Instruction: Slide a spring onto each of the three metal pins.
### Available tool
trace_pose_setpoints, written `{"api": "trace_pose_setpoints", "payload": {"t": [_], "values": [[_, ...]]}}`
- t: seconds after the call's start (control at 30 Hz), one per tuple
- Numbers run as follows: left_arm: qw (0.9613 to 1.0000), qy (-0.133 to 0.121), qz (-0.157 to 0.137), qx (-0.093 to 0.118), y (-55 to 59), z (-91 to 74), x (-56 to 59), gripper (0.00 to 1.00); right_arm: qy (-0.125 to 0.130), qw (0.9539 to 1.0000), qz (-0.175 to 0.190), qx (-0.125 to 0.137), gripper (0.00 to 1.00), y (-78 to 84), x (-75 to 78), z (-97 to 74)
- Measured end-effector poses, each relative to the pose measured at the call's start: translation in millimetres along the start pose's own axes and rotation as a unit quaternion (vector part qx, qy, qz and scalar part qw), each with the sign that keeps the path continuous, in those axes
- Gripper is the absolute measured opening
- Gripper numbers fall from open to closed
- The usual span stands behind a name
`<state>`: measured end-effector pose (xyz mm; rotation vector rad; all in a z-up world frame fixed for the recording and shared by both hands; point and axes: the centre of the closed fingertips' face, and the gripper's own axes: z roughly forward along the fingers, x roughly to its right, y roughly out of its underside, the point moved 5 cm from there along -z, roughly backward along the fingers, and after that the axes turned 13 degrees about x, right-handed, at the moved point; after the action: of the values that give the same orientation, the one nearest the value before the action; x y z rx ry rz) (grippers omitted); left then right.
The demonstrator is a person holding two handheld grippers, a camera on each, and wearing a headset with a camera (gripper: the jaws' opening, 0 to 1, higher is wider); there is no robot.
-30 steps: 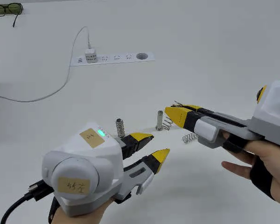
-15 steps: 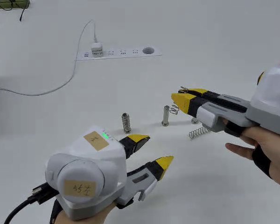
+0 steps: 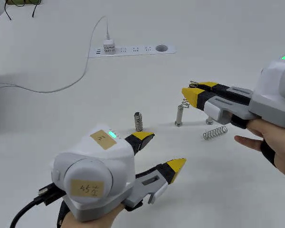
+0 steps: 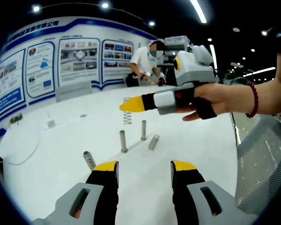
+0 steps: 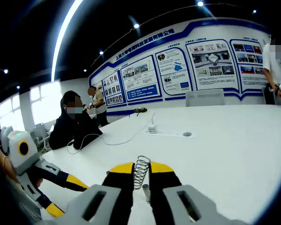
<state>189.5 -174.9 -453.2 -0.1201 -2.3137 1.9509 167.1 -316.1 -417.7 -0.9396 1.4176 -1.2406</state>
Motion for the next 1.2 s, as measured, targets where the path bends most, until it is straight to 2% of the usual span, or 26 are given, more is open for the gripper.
{"api": "trace_pose_setpoints", "payload": {"t": [0.43,1.1,1.2], "values": [[0.9999,-0.004,-0.01,-0.003,3.4,0.4,0.4,0.52,-0.003,0.9991,-0.042,-0.008,0.12,10.6,7.2,12.7],[0.9998,-0.008,-0.018,-0.008,6.3,0.2,-0.8,0.57,-0.005,0.9952,-0.092,-0.031,0.12,26.3,5.0,15.2],[0.9998,-0.008,-0.017,-0.009,6.4,0.1,-0.6,0.57,-0.003,0.9954,-0.092,-0.027,0.13,26.0,4.8,15.3]]}}
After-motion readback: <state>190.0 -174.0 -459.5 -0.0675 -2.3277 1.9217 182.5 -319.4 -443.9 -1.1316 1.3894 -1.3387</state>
